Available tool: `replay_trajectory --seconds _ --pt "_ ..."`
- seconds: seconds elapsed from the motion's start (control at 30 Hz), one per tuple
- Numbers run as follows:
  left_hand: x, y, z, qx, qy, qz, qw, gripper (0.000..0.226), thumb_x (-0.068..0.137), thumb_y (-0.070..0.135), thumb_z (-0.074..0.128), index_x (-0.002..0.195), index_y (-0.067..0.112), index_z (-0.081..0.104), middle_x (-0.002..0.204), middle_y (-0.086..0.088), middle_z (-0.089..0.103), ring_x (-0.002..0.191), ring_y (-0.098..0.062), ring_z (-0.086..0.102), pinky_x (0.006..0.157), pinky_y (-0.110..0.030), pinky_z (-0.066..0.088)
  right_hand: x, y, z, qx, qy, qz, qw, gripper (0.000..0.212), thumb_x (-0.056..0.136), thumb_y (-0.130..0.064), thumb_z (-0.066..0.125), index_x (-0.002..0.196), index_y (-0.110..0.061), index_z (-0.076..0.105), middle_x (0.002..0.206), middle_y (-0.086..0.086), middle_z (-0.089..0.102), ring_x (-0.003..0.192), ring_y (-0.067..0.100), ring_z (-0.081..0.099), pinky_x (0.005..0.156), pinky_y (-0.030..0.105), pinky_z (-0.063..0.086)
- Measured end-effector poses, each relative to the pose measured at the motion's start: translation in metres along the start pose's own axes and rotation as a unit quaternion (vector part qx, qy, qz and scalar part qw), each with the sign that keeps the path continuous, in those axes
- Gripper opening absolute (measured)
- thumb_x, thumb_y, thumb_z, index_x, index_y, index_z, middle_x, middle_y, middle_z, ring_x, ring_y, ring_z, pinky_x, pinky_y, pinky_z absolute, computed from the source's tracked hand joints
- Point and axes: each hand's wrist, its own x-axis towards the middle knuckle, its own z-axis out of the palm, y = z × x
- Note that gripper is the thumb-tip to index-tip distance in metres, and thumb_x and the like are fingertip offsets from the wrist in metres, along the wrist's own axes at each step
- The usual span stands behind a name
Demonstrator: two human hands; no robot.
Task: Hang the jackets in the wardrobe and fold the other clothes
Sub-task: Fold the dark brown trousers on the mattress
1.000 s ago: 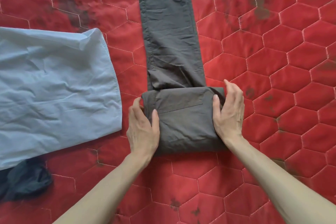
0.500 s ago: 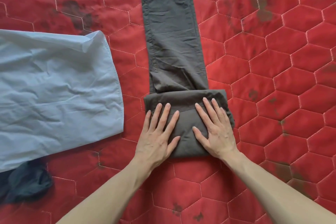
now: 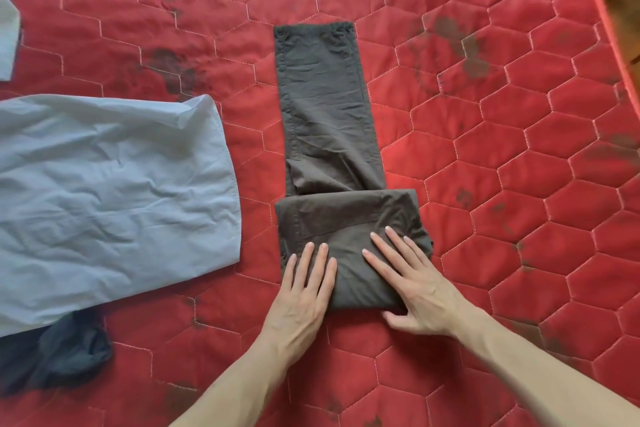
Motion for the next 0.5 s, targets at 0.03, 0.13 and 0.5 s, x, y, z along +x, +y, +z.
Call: replay_trajectory --seconds 0.03,0.13,0.5 --pt "0.001 0.005 -0.003 -0.006 0.002 -0.017 1.000 0.064 0.092 0.010 0.033 0.154 0.001 0.046 0.163 -0.027 0.034 0.150 -0.049 0.032 0.112 -0.060 0.044 -0.001 0.000 -0.003 0.004 -0.006 -0.001 1.000 0.116 0.069 -0.050 0.068 0.168 -0.021 0.015 0.176 0.008 0.005 0.161 0.037 0.002 0.129 0.052 0.011" --pt "-0.002 0.014 -0.012 -0.051 0.017 -0.056 0.997 0.069 0.088 0.007 0.028 0.154 0.004 0.047 0.164 -0.022 0.036 0.151 -0.043 0.034 0.113 -0.057 0.044 -0.002 -0.007 -0.010 -0.008 -0.027 0.010 1.000 0.117 0.066 -0.043 0.065 0.168 -0.018 0.013 0.176 0.009 0.003 0.162 0.036 -0.001 0.129 0.050 0.011" --pt "-0.042 0.006 -0.044 -0.302 -0.009 -0.045 0.952 0.061 0.097 0.007 0.046 0.158 0.018 0.041 0.161 -0.006 0.046 0.147 -0.021 0.045 0.122 -0.029 0.032 -0.047 -0.037 -0.028 0.056 0.062 0.074 0.994 0.077 0.064 -0.017 0.086 0.138 -0.013 0.065 0.142 0.002 0.065 0.131 0.023 0.063 0.116 0.039 0.035"
